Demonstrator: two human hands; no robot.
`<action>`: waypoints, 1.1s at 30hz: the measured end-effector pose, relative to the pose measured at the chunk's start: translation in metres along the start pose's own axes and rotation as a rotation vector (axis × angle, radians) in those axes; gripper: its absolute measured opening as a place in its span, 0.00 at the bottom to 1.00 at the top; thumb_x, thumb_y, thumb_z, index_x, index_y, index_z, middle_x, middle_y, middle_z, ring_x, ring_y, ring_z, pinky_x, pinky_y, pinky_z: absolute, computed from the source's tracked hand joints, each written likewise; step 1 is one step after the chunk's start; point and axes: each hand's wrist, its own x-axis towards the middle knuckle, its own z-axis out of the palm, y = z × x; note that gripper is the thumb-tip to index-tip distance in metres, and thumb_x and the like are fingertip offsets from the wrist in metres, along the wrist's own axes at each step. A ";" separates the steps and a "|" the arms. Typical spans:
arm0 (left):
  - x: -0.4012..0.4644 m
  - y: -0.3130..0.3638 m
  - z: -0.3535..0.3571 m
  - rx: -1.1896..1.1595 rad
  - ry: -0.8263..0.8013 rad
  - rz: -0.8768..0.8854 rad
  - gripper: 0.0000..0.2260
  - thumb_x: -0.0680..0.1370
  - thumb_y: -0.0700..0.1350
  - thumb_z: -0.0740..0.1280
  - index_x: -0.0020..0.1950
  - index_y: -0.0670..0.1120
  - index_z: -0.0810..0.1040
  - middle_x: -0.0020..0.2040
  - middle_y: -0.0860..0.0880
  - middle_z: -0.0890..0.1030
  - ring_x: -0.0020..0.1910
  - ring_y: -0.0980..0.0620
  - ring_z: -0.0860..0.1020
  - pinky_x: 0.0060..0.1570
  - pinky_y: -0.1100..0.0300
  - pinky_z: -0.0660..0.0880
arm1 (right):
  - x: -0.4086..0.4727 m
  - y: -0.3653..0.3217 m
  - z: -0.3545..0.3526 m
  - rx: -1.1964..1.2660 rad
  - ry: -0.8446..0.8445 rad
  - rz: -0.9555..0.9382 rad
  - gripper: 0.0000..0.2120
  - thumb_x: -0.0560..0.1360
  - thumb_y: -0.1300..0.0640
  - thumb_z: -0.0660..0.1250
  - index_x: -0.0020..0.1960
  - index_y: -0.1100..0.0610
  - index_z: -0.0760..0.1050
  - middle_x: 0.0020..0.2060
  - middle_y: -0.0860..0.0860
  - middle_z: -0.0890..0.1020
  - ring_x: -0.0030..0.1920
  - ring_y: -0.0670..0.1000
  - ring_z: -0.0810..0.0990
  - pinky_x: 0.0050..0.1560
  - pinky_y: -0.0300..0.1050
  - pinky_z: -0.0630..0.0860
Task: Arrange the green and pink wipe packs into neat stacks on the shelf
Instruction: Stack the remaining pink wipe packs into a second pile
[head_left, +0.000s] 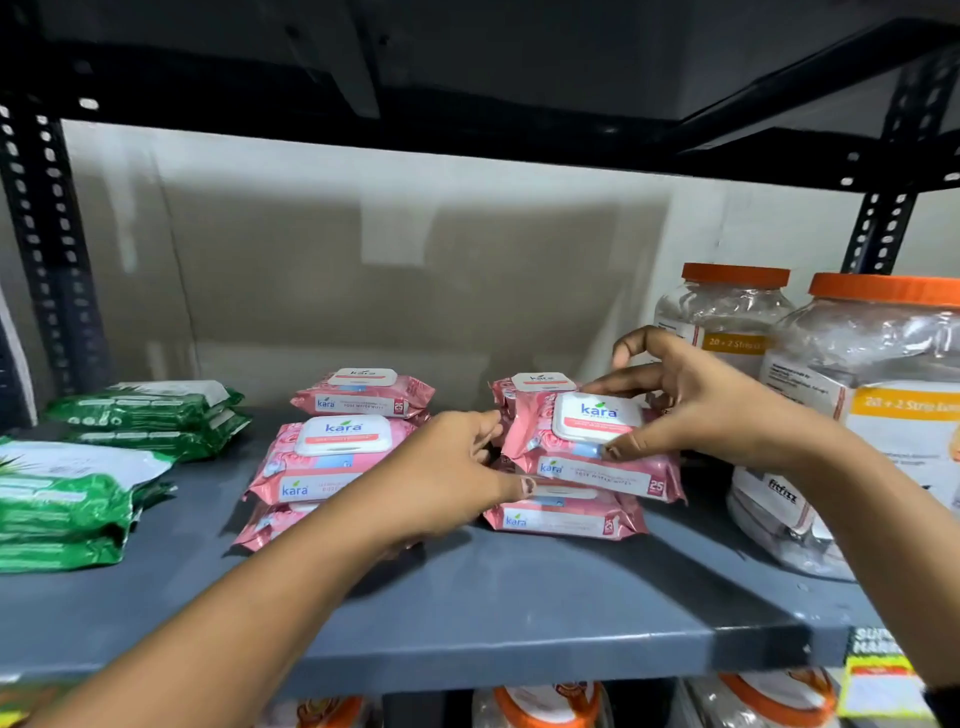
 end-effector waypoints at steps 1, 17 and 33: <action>-0.001 0.000 0.002 -0.044 -0.001 -0.022 0.19 0.76 0.34 0.70 0.43 0.59 0.72 0.29 0.78 0.75 0.36 0.80 0.74 0.40 0.81 0.69 | 0.004 0.000 0.001 0.014 -0.017 0.011 0.30 0.62 0.75 0.77 0.55 0.58 0.66 0.57 0.60 0.85 0.36 0.49 0.86 0.30 0.41 0.81; -0.009 -0.009 0.012 -0.159 0.072 -0.199 0.13 0.72 0.42 0.68 0.39 0.58 0.66 0.38 0.59 0.72 0.42 0.59 0.73 0.56 0.55 0.77 | 0.050 -0.025 0.063 -1.019 0.188 0.363 0.30 0.73 0.29 0.56 0.60 0.50 0.79 0.48 0.54 0.85 0.50 0.57 0.83 0.50 0.48 0.77; -0.006 -0.001 0.026 -0.179 0.033 -0.217 0.11 0.69 0.46 0.68 0.32 0.63 0.77 0.41 0.61 0.76 0.53 0.53 0.75 0.67 0.44 0.73 | 0.051 -0.021 0.038 -0.879 0.044 0.416 0.35 0.76 0.27 0.47 0.33 0.56 0.68 0.27 0.54 0.76 0.27 0.53 0.75 0.35 0.45 0.71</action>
